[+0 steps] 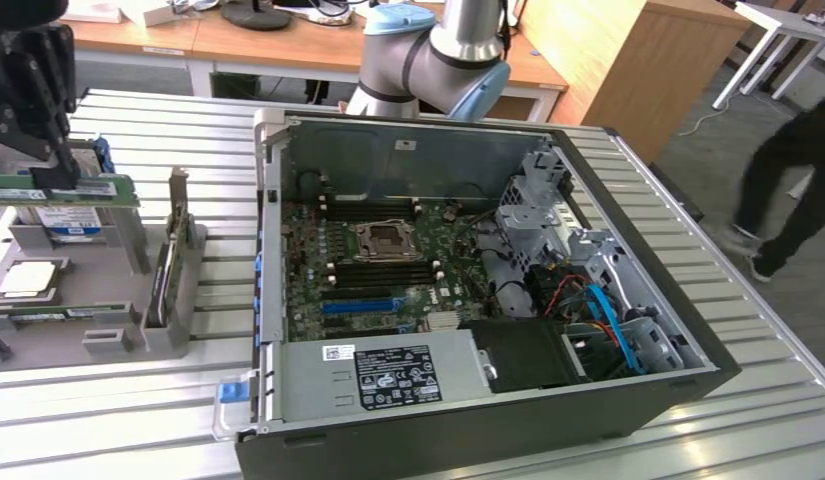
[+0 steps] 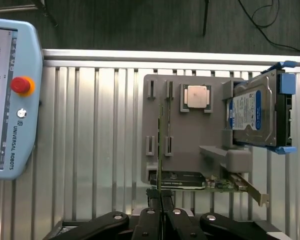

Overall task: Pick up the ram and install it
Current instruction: 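Pick up the ram and move it above insertion slot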

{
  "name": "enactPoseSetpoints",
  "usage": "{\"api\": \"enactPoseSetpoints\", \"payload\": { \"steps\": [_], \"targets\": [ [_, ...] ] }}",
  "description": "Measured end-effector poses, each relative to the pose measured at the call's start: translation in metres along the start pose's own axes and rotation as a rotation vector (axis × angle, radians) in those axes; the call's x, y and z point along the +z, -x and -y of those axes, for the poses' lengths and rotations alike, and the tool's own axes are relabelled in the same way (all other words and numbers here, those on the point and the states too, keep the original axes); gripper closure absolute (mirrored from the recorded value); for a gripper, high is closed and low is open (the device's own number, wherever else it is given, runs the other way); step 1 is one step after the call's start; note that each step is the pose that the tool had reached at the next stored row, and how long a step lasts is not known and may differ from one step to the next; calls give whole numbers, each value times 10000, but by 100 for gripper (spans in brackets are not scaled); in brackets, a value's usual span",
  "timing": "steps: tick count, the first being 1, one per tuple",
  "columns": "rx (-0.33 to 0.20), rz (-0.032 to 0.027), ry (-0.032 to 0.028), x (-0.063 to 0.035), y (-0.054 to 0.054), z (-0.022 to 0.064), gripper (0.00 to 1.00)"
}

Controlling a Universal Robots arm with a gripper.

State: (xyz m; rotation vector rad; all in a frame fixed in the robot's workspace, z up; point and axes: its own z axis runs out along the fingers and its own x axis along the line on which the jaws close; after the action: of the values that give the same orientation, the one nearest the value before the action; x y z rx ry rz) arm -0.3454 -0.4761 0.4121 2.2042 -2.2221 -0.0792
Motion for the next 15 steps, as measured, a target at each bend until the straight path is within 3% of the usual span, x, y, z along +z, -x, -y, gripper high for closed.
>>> {"api": "enactPoseSetpoints", "payload": {
  "steps": [15],
  "targets": [
    [-20, -1, 1, -21, -1, 482, 88]
  ]
}}
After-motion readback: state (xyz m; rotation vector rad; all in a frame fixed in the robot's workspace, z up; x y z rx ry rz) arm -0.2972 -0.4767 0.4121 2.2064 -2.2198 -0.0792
